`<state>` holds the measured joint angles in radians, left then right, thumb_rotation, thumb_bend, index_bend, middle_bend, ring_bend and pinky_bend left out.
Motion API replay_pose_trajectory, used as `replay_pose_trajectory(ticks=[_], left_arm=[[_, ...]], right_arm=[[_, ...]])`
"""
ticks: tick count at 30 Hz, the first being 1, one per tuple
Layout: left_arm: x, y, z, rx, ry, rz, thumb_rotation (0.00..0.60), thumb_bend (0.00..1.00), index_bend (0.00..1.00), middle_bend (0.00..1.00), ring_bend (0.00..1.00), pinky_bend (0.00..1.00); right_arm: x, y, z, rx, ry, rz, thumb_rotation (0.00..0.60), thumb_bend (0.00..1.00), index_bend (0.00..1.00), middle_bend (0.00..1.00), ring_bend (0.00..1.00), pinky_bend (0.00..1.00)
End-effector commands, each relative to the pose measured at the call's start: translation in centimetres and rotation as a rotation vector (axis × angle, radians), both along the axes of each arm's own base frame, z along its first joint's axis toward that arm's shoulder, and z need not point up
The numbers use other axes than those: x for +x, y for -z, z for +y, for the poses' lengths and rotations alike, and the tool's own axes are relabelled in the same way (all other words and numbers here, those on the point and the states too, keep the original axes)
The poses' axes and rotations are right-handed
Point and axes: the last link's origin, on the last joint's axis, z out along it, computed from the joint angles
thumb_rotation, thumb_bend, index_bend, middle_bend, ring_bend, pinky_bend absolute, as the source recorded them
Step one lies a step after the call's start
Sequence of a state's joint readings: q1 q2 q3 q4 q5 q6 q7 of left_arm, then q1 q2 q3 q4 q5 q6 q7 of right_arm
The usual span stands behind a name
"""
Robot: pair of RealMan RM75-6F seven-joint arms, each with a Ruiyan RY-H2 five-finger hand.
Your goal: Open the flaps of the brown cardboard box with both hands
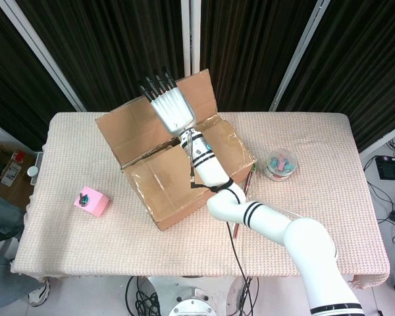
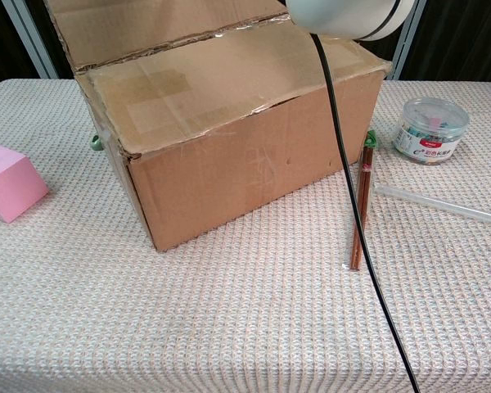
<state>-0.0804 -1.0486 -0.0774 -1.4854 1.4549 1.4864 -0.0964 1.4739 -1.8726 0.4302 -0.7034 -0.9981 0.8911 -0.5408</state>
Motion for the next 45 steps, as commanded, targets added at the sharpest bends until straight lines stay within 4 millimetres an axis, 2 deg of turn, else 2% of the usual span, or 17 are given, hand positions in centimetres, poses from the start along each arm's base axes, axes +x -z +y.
replay_pose_trajectory(ticks=[1, 4, 7, 10, 13, 15, 18, 19, 23, 26, 29, 35, 41, 45], left_arm=[[0.0, 0.0, 0.0, 0.000, -0.003, 0.001, 0.474, 0.06, 0.05, 0.08, 0.04, 0.17], [-0.1, 0.0, -0.1, -0.002, -0.007, 0.000, 0.478, 0.06, 0.05, 0.08, 0.04, 0.17], [-0.1, 0.1, -0.2, -0.003, -0.006, -0.005, 0.476, 0.06, 0.05, 0.08, 0.04, 0.17], [0.1, 0.2, 0.0, -0.009, 0.007, -0.021, 0.477, 0.06, 0.05, 0.08, 0.04, 0.17], [1.0, 0.0, 0.6, -0.015, 0.044, -0.053, 0.477, 0.06, 0.05, 0.08, 0.04, 0.17], [2.1, -0.6, 1.3, -0.017, 0.085, -0.062, 0.478, 0.06, 0.05, 0.08, 0.04, 0.17], [4.3, -1.6, 2.4, -0.033, 0.143, -0.077, 0.566, 0.11, 0.05, 0.08, 0.04, 0.17], [5.0, -1.9, 2.8, -0.043, 0.155, -0.078, 0.599, 0.16, 0.06, 0.08, 0.04, 0.17], [8.6, -2.3, 5.2, -0.093, 0.227, -0.075, 0.600, 0.21, 0.06, 0.08, 0.04, 0.18], [11.3, -1.7, 7.4, -0.140, 0.265, -0.104, 0.600, 0.21, 0.06, 0.08, 0.05, 0.18], [13.7, -0.5, 10.0, -0.212, 0.257, -0.184, 0.600, 0.21, 0.06, 0.08, 0.05, 0.18], [19.4, 2.1, 14.1, -0.341, 0.284, -0.293, 0.600, 0.18, 0.05, 0.08, 0.06, 0.18], [23.9, 5.8, 16.3, -0.441, 0.313, -0.378, 0.600, 0.08, 0.05, 0.10, 0.06, 0.18], [25.6, 9.1, 17.4, -0.550, 0.255, -0.447, 0.600, 0.06, 0.06, 0.12, 0.08, 0.18]], right_arm=[[0.3, 0.9, 0.3, 0.006, -0.038, -0.028, 0.600, 0.22, 0.00, 0.00, 0.00, 0.00], [-0.3, 0.2, 0.1, 0.005, -0.042, -0.056, 0.600, 0.27, 0.00, 0.00, 0.00, 0.00], [-0.9, -0.8, 0.4, 0.010, -0.061, -0.095, 0.600, 0.28, 0.00, 0.00, 0.00, 0.00], [-2.3, -2.7, 1.5, 0.006, -0.100, -0.120, 0.600, 0.29, 0.00, 0.00, 0.00, 0.00], [-5.0, -5.8, 3.6, -0.013, -0.132, -0.133, 0.600, 0.30, 0.00, 0.00, 0.00, 0.00], [-7.5, -8.6, 5.5, -0.031, -0.143, -0.160, 0.600, 0.30, 0.00, 0.00, 0.00, 0.00], [-11.6, -12.7, 8.4, -0.075, -0.152, -0.193, 0.600, 0.30, 0.00, 0.00, 0.00, 0.00], [-13.0, -13.9, 9.1, -0.094, -0.152, -0.198, 0.600, 0.30, 0.00, 0.00, 0.00, 0.00], [-20.0, -18.4, 12.7, -0.173, -0.108, -0.197, 0.600, 0.30, 0.00, 0.00, 0.00, 0.00], [-25.0, -20.3, 15.7, -0.197, -0.031, -0.191, 0.600, 0.30, 0.00, 0.00, 0.00, 0.00], [-29.3, -21.6, 18.6, -0.223, 0.040, -0.215, 0.600, 0.30, 0.00, 0.00, 0.00, 0.00], [-36.6, -22.5, 23.6, -0.264, 0.189, -0.204, 0.600, 0.30, 0.00, 0.00, 0.00, 0.00], [-41.4, -22.5, 27.2, -0.286, 0.316, -0.245, 0.600, 0.30, 0.00, 0.00, 0.00, 0.00], [-43.2, -23.7, 27.8, -0.372, 0.327, -0.242, 0.600, 0.30, 0.00, 0.00, 0.00, 0.00]])
